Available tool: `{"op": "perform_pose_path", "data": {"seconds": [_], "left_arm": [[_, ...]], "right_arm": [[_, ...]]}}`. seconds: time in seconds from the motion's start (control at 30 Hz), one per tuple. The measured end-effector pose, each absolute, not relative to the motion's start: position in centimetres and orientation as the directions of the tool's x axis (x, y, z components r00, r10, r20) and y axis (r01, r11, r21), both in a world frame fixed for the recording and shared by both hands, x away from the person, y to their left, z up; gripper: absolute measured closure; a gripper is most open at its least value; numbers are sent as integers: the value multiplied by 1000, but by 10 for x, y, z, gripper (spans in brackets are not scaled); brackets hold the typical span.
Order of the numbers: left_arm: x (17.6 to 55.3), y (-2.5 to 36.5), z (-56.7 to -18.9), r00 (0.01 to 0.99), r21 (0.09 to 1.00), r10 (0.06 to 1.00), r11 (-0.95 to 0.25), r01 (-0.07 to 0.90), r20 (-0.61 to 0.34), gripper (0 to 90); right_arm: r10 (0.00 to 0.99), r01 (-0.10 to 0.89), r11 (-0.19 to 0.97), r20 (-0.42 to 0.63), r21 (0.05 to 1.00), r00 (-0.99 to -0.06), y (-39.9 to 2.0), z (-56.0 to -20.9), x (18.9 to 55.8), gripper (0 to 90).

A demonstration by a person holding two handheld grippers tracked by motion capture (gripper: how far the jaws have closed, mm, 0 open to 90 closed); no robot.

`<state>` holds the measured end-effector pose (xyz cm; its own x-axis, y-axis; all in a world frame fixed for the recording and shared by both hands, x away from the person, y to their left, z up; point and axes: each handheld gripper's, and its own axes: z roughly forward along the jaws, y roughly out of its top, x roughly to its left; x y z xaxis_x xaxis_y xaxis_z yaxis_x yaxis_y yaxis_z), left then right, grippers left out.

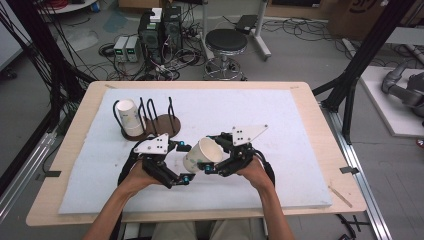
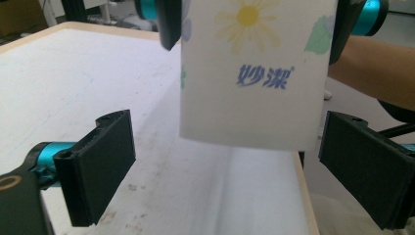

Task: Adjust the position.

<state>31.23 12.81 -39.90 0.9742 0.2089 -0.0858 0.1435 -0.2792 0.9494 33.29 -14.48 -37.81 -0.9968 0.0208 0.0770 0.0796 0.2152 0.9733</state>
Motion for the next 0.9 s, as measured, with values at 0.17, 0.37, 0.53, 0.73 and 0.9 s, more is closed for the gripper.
{"op": "perform_pose_path", "data": {"seconds": [0.17,0.37,0.53,0.73,0.9], "left_arm": [[309,143,-400,962,944,259,-290,159,-83,67],[308,164,-405,931,937,357,-291,191,-78,67],[305,178,-413,902,940,426,-276,203,-70,67],[301,196,-423,855,941,515,-253,224,-65,67],[296,217,-431,799,942,597,-226,247,-67,67]], "right_arm": [[44,84,239,75,967,-996,-145,-379,334,276],[86,99,256,79,961,-993,-146,-378,336,276],[130,117,270,84,956,-988,-149,-378,338,275],[192,132,316,72,939,-979,-149,-377,340,275],[230,135,348,55,927,-972,-148,-376,342,275]]}}
